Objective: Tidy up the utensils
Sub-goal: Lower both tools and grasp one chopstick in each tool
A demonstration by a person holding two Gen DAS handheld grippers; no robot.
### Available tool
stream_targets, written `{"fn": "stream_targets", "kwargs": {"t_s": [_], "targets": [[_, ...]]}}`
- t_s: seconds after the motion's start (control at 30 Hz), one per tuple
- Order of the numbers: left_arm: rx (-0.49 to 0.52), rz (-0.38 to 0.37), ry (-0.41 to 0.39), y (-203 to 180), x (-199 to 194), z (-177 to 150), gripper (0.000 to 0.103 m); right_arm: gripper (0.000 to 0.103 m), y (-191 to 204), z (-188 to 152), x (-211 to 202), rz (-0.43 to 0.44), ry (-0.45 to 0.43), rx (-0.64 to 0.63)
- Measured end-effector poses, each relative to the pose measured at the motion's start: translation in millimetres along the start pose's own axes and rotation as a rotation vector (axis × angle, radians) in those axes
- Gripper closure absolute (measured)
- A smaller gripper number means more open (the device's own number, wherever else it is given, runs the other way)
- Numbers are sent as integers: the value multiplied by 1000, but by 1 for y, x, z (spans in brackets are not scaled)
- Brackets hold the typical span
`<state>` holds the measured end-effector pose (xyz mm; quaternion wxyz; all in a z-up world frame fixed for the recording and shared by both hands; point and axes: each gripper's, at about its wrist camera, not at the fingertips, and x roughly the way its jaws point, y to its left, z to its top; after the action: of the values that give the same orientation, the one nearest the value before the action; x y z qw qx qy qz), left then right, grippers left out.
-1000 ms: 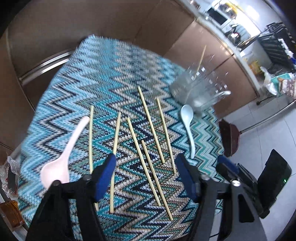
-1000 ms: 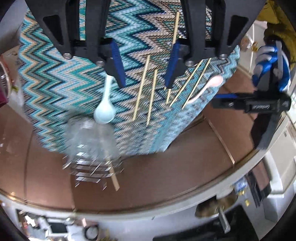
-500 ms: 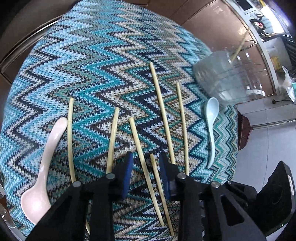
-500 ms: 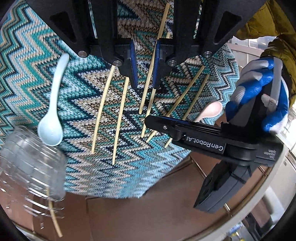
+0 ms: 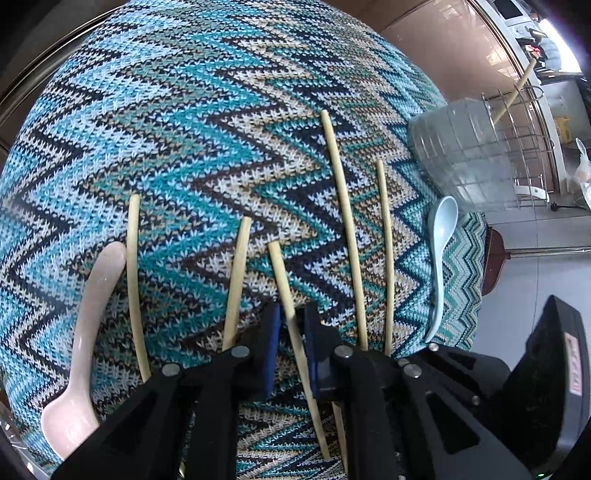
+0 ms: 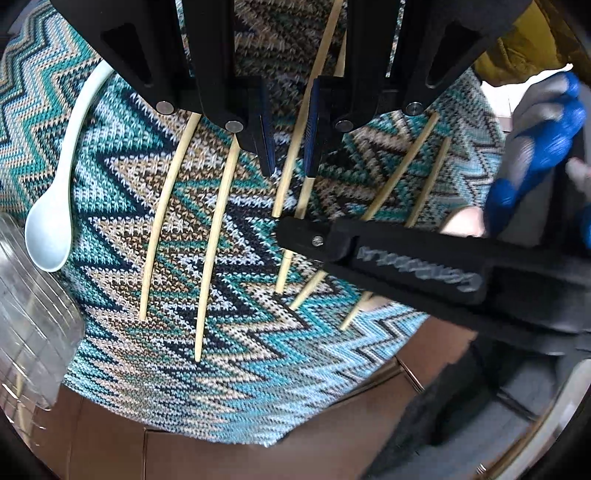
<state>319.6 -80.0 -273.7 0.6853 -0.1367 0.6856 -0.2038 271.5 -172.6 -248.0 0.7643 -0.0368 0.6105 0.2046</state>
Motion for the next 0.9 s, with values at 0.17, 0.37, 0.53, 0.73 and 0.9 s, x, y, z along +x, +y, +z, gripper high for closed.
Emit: {"fn": "stream_targets", "kwargs": {"t_s": [0.17,0.37,0.53,0.73,0.9], "targets": [[-25,-5,4,7,-3,3,96,93,2,1,4,-25,3,13],[-15,33,-31,1,-3,-3,97,96,2,-8,-6,3,-47,57],[12,39,-104,-10,-9,-15,98,96,2,-31,-38,15,-120,73],[80,27,-200,-22,-34,-33,98,97,3,-57,-81,32,-239,85],[128,12,-299,-34,-62,-56,98,97,9,-73,-108,24,-339,92]]}}
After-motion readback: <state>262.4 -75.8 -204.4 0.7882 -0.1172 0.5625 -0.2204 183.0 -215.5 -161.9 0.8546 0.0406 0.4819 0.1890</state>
